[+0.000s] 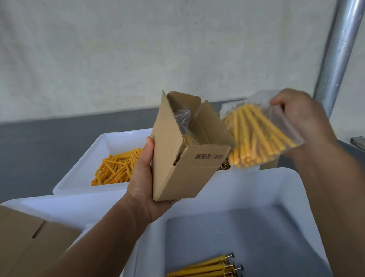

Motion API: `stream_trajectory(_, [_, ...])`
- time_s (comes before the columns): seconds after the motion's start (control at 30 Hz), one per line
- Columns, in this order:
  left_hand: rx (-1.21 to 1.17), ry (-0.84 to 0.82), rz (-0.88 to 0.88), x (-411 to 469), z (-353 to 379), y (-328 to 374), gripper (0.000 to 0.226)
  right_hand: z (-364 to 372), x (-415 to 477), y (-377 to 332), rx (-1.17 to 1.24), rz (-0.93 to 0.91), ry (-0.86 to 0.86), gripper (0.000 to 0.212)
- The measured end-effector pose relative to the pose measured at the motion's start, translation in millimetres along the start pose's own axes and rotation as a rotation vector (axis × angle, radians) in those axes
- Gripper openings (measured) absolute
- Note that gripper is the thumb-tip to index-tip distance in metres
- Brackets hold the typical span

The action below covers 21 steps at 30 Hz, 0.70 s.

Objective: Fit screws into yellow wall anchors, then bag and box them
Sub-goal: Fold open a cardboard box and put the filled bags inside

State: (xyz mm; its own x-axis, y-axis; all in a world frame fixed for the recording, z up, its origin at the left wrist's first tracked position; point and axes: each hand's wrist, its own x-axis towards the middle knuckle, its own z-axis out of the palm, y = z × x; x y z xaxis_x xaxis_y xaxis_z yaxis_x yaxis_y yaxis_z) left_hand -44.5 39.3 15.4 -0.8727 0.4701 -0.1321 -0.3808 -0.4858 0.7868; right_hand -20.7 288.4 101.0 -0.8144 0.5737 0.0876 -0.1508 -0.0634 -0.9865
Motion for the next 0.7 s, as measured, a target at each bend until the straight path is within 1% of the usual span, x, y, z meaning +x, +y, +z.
stream_trajectory(0.07, [0.025,0.014,-0.010,1,1,-1,0.064,-5,0,-5,0.188,-0.017,0.007,0.022])
stream_trajectory(0.13, [0.051,0.020,-0.015,3,2,-2,0.060,-8,-1,-8,0.458,0.012,-0.058,0.020])
stream_trajectory(0.17, [0.064,0.018,-0.011,4,2,-3,0.058,-11,1,-10,0.583,0.070,-0.135,0.025])
stream_trajectory(0.2, [0.075,0.017,-0.005,4,2,-4,0.056,-13,1,-11,0.629,0.144,-0.231,0.040])
stream_trajectory(0.23, [0.084,0.018,-0.001,5,2,-5,0.055,-13,0,-13,0.593,0.202,-0.315,0.050])
stream_trajectory(0.27, [0.088,0.019,-0.001,5,2,-6,0.054,-12,-2,-15,0.507,0.232,-0.381,0.050])
stream_trajectory(0.3, [0.088,0.020,-0.004,5,2,-6,0.054,-8,-4,-16,0.411,0.247,-0.422,0.040])
stream_trajectory(0.37, [0.098,0.012,-0.018,5,1,-7,0.056,2,-11,-15,0.335,0.282,-0.404,0.010])
stream_trajectory(0.4, [0.111,0.012,-0.024,5,1,-7,0.059,6,-12,-13,0.333,0.305,-0.395,0.005])
stream_trajectory(0.5, [0.113,0.023,-0.026,6,1,-7,0.061,10,-16,-9,0.361,0.369,-0.442,0.011])
stream_trajectory(0.53, [0.106,0.022,-0.027,6,1,-6,0.060,11,-20,-9,0.380,0.375,-0.457,0.009])
stream_trajectory(0.57, [0.102,0.022,-0.031,5,0,-6,0.059,12,-21,-9,0.382,0.355,-0.442,0.006])
stream_trajectory(0.63, [0.102,0.024,-0.037,5,0,-7,0.058,13,-21,-7,0.359,0.269,-0.358,0.016])
stream_trajectory(0.7, [0.114,0.030,-0.044,5,0,-7,0.059,15,-22,-5,0.352,0.227,-0.308,0.020])
